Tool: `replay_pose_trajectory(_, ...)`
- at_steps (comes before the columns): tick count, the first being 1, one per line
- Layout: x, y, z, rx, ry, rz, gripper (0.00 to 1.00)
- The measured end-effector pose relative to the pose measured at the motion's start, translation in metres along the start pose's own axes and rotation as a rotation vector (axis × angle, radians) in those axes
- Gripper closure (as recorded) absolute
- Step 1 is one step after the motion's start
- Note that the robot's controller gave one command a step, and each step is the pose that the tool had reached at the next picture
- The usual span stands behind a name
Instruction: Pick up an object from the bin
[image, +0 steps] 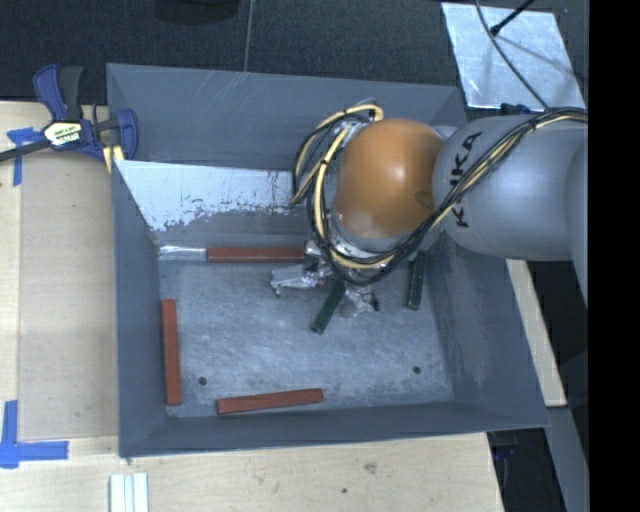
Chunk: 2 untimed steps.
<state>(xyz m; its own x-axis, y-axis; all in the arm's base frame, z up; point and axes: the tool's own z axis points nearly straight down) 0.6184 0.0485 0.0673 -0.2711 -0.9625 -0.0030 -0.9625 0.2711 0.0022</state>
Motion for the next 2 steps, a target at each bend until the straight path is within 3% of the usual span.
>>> replay_pose_trajectory(1, 0.001, -0.003, -0.005, 0.007, -0.002, 0.006, 1.00)
replay_pose_trajectory(2, 0.005, -0.001, -0.186, 0.013, -0.002, -0.062, 1.00)
